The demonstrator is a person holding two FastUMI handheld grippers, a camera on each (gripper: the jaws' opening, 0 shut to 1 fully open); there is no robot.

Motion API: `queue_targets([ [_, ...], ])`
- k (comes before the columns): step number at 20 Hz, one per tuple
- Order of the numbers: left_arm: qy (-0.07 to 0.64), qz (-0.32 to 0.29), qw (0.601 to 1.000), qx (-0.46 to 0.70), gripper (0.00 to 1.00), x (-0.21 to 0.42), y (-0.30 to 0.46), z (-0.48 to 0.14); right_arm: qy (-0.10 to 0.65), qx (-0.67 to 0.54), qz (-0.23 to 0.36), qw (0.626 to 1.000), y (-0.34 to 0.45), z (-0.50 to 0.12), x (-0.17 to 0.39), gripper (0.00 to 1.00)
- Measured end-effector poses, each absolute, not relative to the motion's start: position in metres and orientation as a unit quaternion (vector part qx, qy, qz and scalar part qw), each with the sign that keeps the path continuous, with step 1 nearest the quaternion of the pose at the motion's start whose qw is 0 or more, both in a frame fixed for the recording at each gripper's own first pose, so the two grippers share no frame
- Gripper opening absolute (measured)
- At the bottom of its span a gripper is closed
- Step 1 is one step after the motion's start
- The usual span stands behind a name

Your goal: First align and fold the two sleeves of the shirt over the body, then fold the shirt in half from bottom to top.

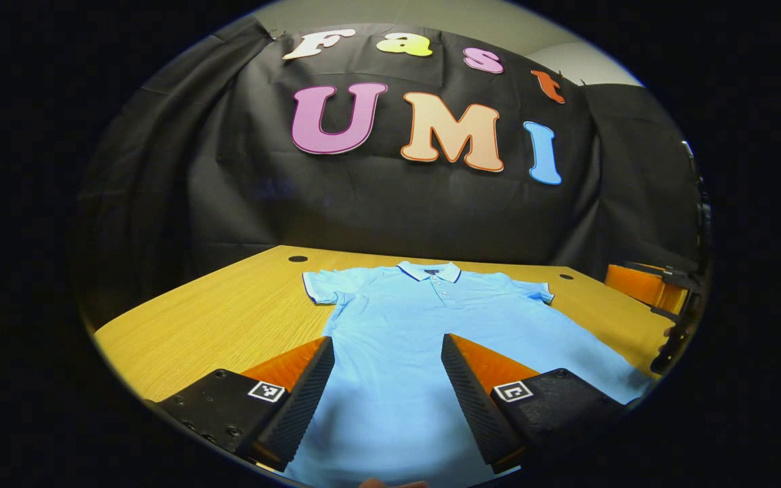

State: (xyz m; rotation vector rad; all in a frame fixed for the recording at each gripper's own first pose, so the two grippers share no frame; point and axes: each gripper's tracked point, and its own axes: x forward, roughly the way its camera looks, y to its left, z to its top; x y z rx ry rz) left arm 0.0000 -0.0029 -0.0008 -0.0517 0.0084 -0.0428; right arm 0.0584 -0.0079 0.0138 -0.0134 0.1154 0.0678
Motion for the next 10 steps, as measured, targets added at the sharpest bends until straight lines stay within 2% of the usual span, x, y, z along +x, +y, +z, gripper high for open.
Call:
queue_targets([
  [3, 0.005, -0.023, 0.999, -0.036, 0.95, 0.001, -0.001, -0.001, 0.079, -0.015, 0.048, 0.996, -0.01, 0.016, 0.093, 1.0],
  [10, 0.005, -0.031, 0.999, -0.04, 0.95, -0.001, -0.002, 0.001, 0.14, -0.046, 0.01, 0.989, -0.067, 0.004, 0.196, 0.99],
])
